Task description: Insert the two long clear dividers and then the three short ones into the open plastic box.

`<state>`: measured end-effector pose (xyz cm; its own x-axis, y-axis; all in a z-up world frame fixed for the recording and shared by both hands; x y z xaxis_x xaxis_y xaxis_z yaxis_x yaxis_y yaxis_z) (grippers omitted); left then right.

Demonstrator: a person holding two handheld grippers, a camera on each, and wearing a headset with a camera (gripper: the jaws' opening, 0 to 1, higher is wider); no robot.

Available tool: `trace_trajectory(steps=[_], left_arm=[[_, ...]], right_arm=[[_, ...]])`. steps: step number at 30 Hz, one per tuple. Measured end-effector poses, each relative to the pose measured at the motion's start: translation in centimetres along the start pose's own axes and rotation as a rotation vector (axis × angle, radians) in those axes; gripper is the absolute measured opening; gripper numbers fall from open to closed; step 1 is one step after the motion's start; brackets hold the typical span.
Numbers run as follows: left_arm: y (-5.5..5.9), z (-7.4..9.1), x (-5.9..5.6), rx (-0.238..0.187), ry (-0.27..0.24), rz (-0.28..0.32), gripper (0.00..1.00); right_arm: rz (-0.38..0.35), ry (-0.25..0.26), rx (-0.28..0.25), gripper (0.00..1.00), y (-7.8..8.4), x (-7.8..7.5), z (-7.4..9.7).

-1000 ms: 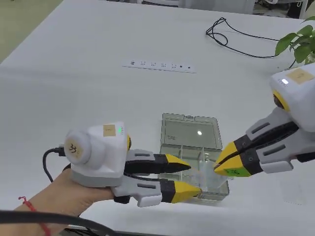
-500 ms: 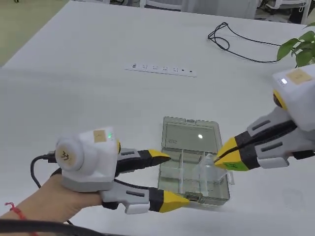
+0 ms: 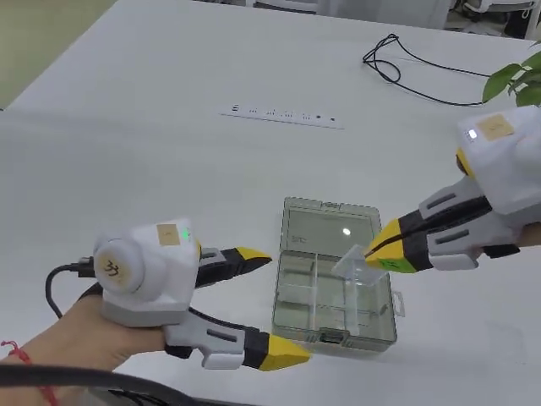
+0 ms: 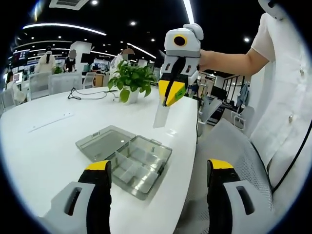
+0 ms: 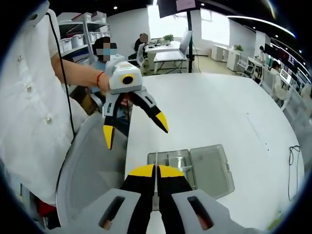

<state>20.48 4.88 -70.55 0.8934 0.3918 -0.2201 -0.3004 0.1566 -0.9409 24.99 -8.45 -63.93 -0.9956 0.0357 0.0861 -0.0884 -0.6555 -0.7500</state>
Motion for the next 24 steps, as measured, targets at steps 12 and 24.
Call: trace_trajectory(steps=[12,24], left_arm=[[0.9,0.5,1.6,0.026,-0.056,0.001,1.0],[1.4,0.6,2.1,0.034,-0.065,0.008,1.0]], right_arm=[[0.016,0.018,0.016,0.03,2.2,-2.4,-2.3],[-0.019,0.021,0.019,0.03,4.4,-2.8,-4.2]])
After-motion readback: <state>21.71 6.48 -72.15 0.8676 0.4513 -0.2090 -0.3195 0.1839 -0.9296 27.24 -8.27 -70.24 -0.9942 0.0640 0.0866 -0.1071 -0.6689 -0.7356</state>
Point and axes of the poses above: the centre of the closed fingertips' face, and the gripper's own axes: z roughly backward along the fingers, x roughly to its left, y roughly out of its underside, the point moved 5 cm from there along z, roughly backward along the fingers, and after that the axes turned 5 degrees about -x, right-handed, at the moved point
